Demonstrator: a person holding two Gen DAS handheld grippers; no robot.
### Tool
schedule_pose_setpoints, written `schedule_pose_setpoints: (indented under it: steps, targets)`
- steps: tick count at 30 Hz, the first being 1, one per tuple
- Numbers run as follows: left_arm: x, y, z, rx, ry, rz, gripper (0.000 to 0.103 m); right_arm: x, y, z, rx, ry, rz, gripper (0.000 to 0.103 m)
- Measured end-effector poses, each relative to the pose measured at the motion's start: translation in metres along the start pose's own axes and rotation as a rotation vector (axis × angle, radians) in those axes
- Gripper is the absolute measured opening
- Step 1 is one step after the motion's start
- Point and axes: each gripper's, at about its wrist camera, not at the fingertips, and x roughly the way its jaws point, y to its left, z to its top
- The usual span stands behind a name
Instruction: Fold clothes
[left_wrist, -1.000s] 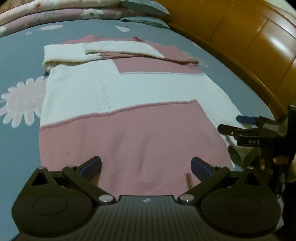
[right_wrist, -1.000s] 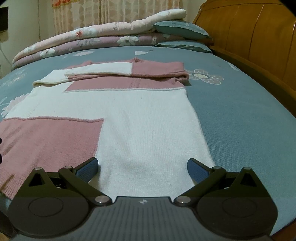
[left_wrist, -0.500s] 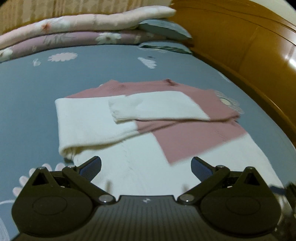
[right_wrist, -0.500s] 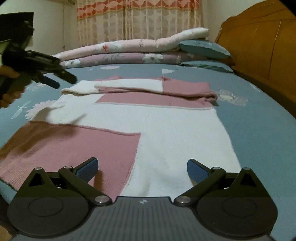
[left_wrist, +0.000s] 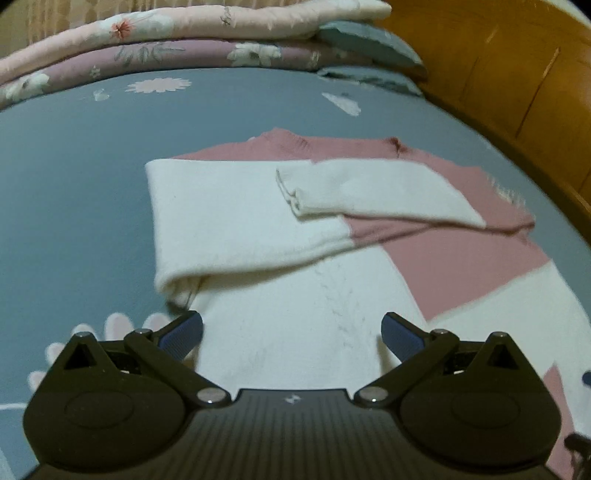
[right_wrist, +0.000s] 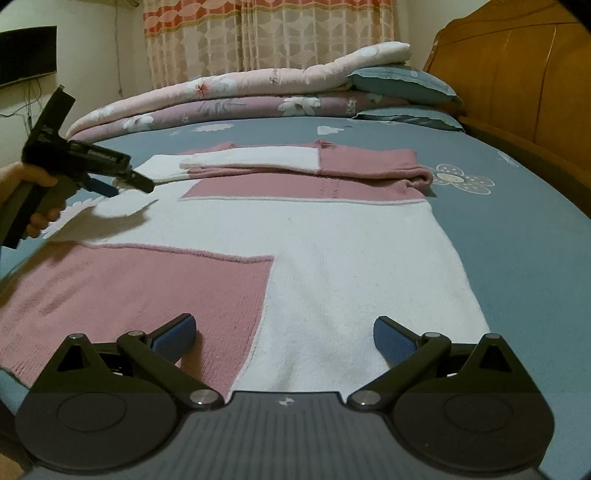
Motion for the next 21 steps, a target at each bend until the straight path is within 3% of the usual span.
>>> schedule_pose_setpoints:
  steps: [5, 9, 16, 19, 21]
  targets:
    - [-0.04, -0.025, -0.008, 0.017, -0.023, -0.077, 0.102, -0.001, 0.0, 0.0, 0.003, 0.0, 0.002, 0.103]
    - [-0.067, -0.056, -0.033, 0.077, -0.009, -0.144, 0.102, -0.001, 0.0, -0.001, 0.005, -0.002, 0.003, 0.103]
    - [-0.093, -0.1, -0.096, 0.171, 0.052, -0.189, 0.102, -0.001, -0.002, -0.001, 0.013, -0.007, 0.005, 0.103]
    - [-0.09, -0.101, -0.118, 0.127, 0.102, -0.204, 0.102, -0.001, -0.004, -0.002, 0.021, -0.01, 0.01, 0.103]
    - [-0.092, -0.101, -0.128, 0.131, 0.088, -0.191, 0.102, -0.001, -0.005, -0.002, 0.025, -0.011, 0.012, 0.103]
